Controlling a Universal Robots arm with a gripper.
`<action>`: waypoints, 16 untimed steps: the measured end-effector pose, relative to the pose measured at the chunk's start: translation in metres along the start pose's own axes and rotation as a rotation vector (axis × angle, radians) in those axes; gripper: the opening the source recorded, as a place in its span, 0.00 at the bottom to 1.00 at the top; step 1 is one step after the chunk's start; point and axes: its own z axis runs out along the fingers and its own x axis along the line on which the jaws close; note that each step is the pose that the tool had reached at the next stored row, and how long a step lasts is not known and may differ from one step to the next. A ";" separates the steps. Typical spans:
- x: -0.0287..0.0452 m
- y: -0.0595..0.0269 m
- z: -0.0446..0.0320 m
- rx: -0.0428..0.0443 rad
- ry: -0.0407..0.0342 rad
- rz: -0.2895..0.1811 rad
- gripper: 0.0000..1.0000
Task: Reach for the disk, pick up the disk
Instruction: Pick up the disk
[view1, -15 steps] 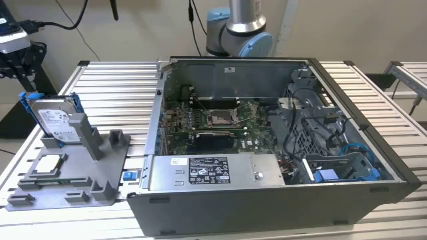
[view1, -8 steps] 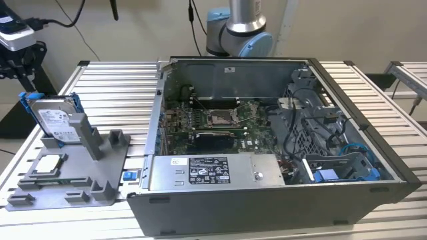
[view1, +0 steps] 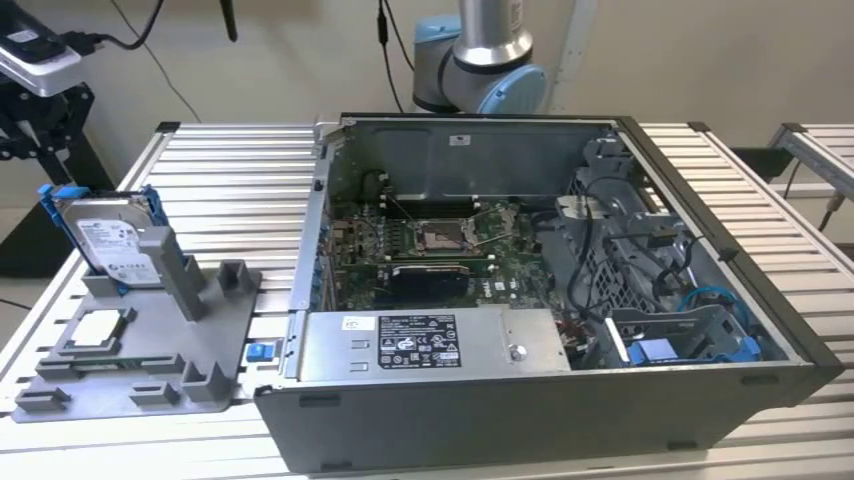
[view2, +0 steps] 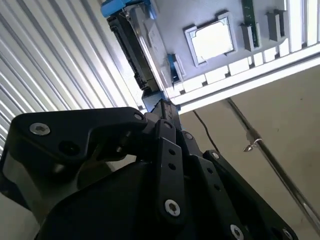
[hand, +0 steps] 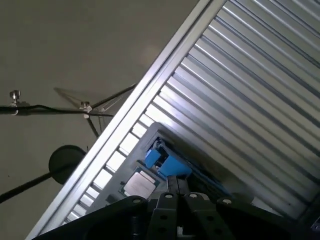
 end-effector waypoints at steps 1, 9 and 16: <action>0.0000 0.0000 0.0000 -0.0001 0.0008 -0.020 0.00; 0.0000 0.0000 0.0000 -0.0003 0.0062 -0.165 0.00; 0.0000 0.0000 0.0000 -0.0002 0.0105 -0.293 0.00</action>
